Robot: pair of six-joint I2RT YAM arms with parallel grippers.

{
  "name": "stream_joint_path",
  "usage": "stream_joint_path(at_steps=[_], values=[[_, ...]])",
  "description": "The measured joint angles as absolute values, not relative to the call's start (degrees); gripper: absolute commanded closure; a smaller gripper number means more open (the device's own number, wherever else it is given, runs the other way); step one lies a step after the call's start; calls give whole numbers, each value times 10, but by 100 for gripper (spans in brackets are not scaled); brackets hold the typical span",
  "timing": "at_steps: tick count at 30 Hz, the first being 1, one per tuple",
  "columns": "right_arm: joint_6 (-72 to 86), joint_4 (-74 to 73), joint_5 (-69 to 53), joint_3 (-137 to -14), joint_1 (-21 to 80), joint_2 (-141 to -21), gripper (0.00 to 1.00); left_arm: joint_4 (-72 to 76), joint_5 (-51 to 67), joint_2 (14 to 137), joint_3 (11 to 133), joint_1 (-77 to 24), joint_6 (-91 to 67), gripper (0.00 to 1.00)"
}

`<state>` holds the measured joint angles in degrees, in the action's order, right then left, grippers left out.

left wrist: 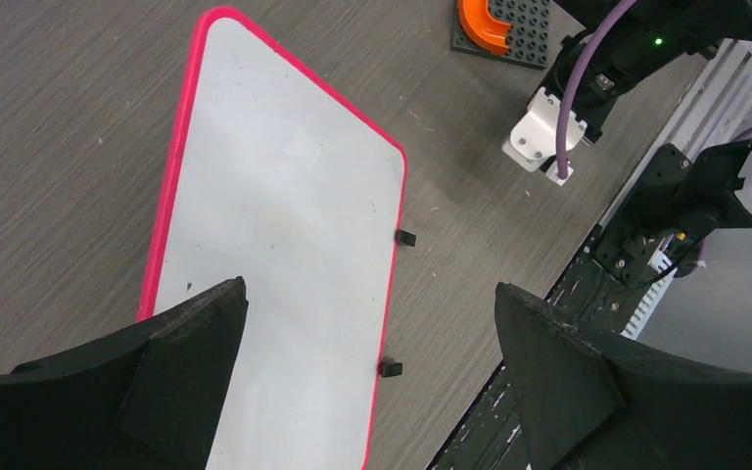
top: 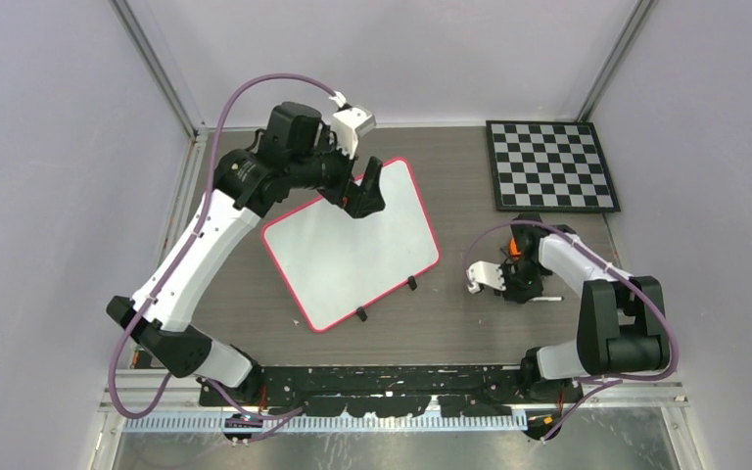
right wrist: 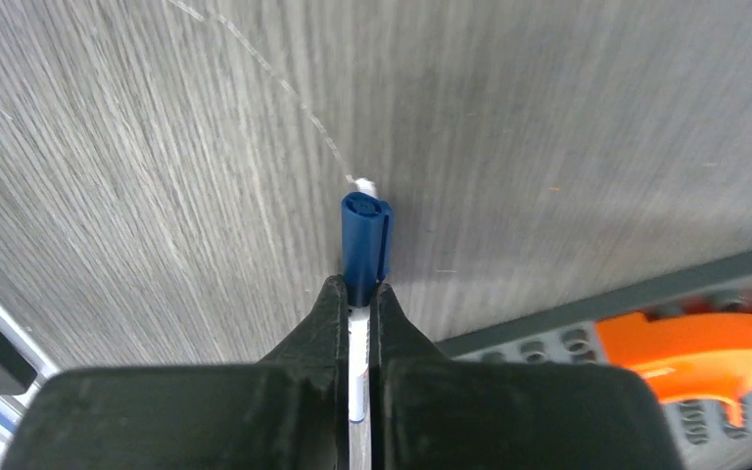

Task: Write a sentence on the whiteboard
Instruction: Open the whiteboard marker at the center of the board.

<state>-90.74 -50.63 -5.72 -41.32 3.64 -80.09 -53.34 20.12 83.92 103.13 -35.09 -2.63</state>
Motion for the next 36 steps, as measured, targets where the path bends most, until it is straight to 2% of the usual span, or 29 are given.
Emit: stream_joint_path(at_steps=[4, 14, 20, 26, 36], values=[[-872, -557, -99, -488, 45, -811, 100, -534, 201, 844, 1039, -335, -44, 0], [-654, -736, -299, -823, 57, -830, 100, -534, 227, 851, 1099, -269, -56, 0], [-504, -827, -451, -967, 83, -864, 100, -540, 346, 842, 1105, -266, -1, 2], [-397, -871, -567, -992, 130, -881, 100, -568, 447, 836, 1089, -310, 139, 12], [-387, -890, -660, -991, 260, -912, 100, -651, 423, 823, 1042, -523, 466, 32]])
